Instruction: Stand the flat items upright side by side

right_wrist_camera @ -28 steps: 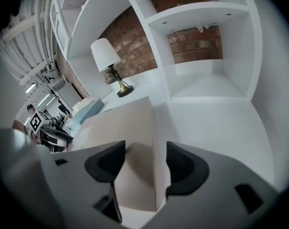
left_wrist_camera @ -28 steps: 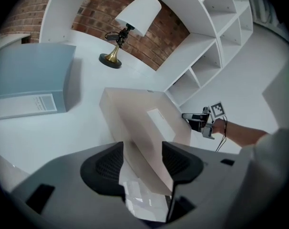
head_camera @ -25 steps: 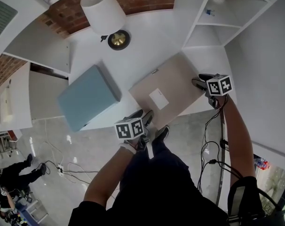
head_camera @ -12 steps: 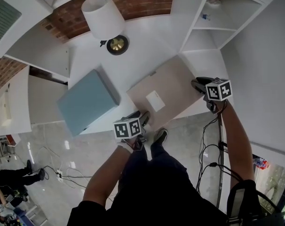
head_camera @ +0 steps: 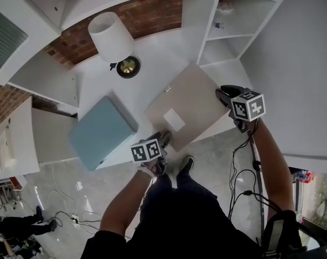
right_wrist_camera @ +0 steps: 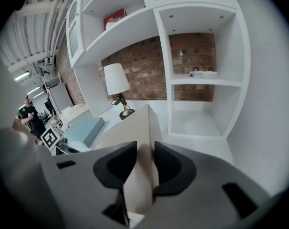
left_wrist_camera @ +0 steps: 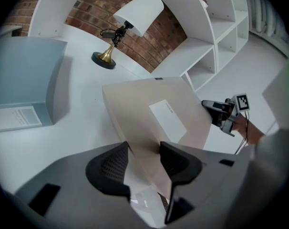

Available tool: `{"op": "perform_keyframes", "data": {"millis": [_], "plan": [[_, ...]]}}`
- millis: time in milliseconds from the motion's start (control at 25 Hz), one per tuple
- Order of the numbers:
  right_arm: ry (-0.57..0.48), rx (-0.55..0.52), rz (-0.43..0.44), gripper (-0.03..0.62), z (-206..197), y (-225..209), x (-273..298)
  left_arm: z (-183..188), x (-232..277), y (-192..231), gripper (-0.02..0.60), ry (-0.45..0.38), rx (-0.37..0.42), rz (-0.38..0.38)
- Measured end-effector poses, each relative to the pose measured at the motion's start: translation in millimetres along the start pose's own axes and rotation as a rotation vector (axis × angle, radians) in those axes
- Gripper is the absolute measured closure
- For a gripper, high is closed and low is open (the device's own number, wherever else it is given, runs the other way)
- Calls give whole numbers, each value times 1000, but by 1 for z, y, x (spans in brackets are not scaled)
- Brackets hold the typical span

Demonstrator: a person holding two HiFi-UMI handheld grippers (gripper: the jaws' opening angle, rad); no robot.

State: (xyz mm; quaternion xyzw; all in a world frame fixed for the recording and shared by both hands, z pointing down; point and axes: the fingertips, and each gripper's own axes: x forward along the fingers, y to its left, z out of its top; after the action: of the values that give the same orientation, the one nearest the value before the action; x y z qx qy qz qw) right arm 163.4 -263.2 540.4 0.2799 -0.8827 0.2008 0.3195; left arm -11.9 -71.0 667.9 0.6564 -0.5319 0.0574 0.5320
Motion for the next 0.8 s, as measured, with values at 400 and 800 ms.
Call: {"op": "perform_keyframes", "data": {"millis": [400,800], "plan": [[-48,-131,-143,450,42,34,-43,15,24,-5,379,9,12,-93],[-55,-247,-178,422,76,92,-61,31,38,-8,397,56,50,-110]]}}
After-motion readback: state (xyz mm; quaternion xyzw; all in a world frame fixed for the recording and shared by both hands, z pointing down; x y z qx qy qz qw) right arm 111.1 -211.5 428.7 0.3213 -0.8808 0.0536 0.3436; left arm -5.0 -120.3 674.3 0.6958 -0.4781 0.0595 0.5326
